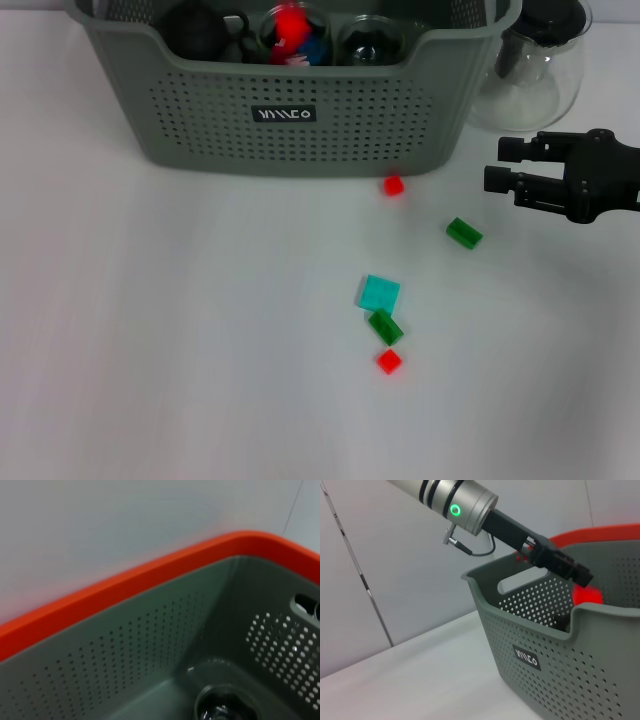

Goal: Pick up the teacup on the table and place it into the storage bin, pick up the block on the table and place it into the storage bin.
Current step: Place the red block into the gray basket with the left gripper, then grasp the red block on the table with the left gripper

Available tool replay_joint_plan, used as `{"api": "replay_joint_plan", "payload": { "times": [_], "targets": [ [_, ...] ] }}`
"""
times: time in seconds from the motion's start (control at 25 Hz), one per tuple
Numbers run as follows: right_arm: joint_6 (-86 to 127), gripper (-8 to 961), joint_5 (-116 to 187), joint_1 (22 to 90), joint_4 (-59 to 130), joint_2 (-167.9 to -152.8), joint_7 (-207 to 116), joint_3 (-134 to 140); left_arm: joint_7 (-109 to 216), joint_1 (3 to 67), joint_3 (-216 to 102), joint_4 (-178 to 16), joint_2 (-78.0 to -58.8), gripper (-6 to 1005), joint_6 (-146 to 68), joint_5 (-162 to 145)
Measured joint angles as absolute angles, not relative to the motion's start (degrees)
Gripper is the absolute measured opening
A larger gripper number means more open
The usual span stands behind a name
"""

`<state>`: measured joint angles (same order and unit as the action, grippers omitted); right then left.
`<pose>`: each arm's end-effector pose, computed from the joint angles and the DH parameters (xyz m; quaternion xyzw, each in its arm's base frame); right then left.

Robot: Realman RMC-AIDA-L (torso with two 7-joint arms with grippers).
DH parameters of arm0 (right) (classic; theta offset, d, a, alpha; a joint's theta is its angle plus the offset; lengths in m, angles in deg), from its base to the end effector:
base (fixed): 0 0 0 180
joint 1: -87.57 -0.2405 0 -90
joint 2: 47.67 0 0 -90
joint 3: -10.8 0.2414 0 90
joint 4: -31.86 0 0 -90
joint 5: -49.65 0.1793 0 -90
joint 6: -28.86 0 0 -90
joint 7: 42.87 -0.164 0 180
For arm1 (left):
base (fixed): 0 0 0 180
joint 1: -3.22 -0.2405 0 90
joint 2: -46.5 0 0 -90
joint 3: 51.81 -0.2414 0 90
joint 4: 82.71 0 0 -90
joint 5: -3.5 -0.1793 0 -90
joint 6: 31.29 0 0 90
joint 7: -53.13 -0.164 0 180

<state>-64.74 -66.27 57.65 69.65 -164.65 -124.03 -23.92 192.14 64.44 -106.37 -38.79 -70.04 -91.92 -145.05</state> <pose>0.2320 0.3040 0.0102 -0.9293 0.2325 0.2562 0.1297 -0.1156 0.4565 0.0048 -0.8979 -0.3230 -0.0081 0.2991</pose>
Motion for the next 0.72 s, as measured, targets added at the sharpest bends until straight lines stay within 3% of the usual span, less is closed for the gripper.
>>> {"api": "replay_joint_plan", "payload": {
  "times": [0.12,0.24,0.48,0.72],
  "targets": [
    [-64.75,525,-66.27,57.75,69.65,-164.66,-123.99,-23.92,191.89,63.27,-105.30,-36.20,-70.25,335,-92.83,-142.84],
    [-64.74,525,-66.27,57.97,69.65,-164.64,-123.92,-23.92,190.61,59.85,-104.40,-29.84,-70.74,511,-96.30,-136.73],
    [-64.81,525,-66.27,58.06,69.65,-164.54,-123.91,-23.85,174.30,43.08,-96.11,-12.10,-73.91,509,-112.44,-104.28],
    [-64.63,525,-66.27,58.04,69.65,-164.64,-124.10,-23.78,152.76,31.06,-83.78,-15.28,-76.78,506,-134.15,-89.48]
  ]
}}
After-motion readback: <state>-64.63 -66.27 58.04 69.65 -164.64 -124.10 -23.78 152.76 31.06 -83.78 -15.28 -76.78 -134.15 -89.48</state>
